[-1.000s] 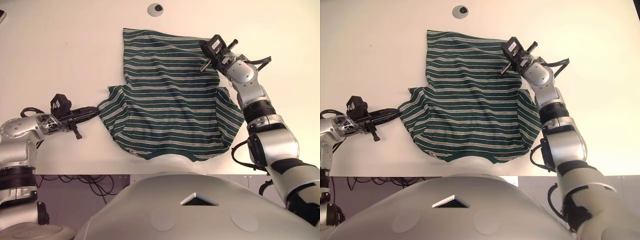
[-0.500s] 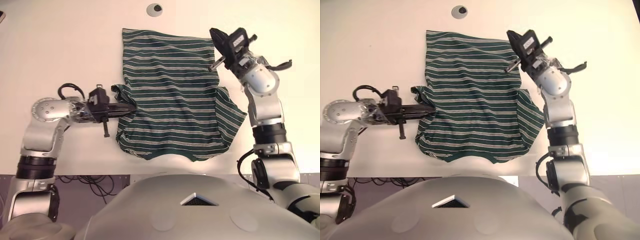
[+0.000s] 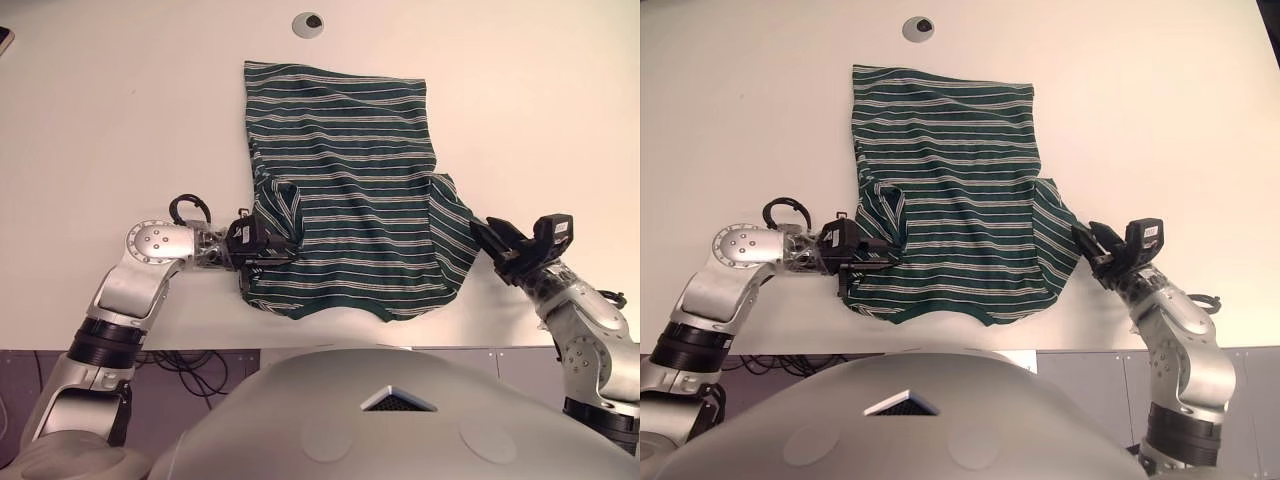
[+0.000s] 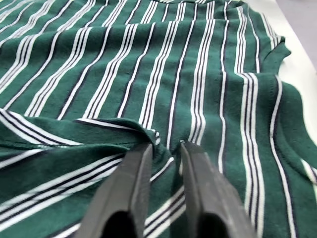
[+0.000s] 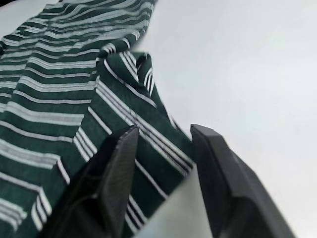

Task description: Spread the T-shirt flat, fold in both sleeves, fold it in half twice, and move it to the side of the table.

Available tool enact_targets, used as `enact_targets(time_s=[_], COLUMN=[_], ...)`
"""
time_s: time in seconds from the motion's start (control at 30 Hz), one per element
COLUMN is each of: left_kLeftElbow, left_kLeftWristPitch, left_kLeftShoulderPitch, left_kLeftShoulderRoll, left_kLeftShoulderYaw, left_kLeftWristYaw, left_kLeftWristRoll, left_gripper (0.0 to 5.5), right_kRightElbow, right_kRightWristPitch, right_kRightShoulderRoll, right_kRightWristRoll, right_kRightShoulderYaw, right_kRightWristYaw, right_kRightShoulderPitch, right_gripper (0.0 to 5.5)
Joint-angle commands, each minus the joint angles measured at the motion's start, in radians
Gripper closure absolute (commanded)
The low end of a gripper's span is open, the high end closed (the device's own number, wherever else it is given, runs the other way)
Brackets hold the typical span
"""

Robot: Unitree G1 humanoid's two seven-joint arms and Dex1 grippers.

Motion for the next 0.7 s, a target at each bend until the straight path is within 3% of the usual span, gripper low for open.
enact_targets(time_s=[0.03,0.2,0.43,0.63,0.7], left_kLeftElbow=[-0.061,-0.155,-0.26,-0.203,-0.19], left_kLeftWristPitch=[-0.004,-0.017,-0.053,-0.138,-0.18], left_kLeftShoulderPitch=[0.052,0.085,0.121,0.184,0.211], left_kLeftShoulderRoll=[0.015,0.018,-0.015,-0.012,-0.018], left_kLeftShoulderYaw=[0.067,0.174,0.315,0.286,0.27], left_kLeftWristYaw=[0.023,0.052,0.1,0.1,0.092], left_kLeftWristRoll=[-0.047,-0.122,-0.235,-0.151,-0.13], left_gripper=[4.23,4.23,4.23,4.42,4.59], right_kRightElbow=[0.033,0.082,0.104,0.014,-0.019], right_kRightWristPitch=[0.035,0.015,0.005,-0.042,-0.052], right_kRightShoulderRoll=[-0.034,-0.056,-0.05,-0.05,-0.068], right_kRightWristRoll=[0.008,-0.018,-0.01,-0.031,-0.053], right_kRightShoulderYaw=[-0.009,0.01,0.019,0.04,0.053], right_kRightWristYaw=[0.011,0.043,0.056,0.039,0.031], right_kRightShoulderPitch=[-0.011,0.017,0.028,0.016,-0.005], right_gripper=[3.22,3.22,4.36,5.49,5.5])
